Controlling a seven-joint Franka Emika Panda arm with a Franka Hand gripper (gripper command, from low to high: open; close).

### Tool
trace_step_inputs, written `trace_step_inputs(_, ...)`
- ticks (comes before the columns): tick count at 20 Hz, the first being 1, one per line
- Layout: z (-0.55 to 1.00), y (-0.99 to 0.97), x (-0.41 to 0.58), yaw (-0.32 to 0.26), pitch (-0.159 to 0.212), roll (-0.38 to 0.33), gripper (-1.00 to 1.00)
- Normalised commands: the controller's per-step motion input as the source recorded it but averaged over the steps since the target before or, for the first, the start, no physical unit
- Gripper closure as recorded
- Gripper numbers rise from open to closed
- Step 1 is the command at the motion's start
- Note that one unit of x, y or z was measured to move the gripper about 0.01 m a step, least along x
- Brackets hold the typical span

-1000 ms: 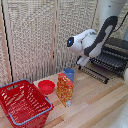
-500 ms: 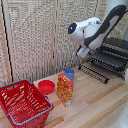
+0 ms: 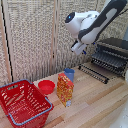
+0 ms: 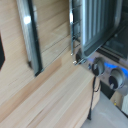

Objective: Extend the gripper towards the oven tray handle. Grasp the handle and carefully pull the tray out of the oven. Move the gripper above the red bowl. Grab the red bowl gently. Lift the bowl and place it onto the oven tray.

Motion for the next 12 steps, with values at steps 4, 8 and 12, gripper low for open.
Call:
trace_step_inputs(4, 0.03, 0.64, 0.047, -0.100, 0.063, 0.193, -1.00)
trace_step_inputs(8, 0.00, 0.66, 0.066, -0.102, 0.074, 0.176, -1.00)
trace_step_inputs(12, 0.00, 0.68, 0.079, -0.098, 0.062, 0.171, -1.00)
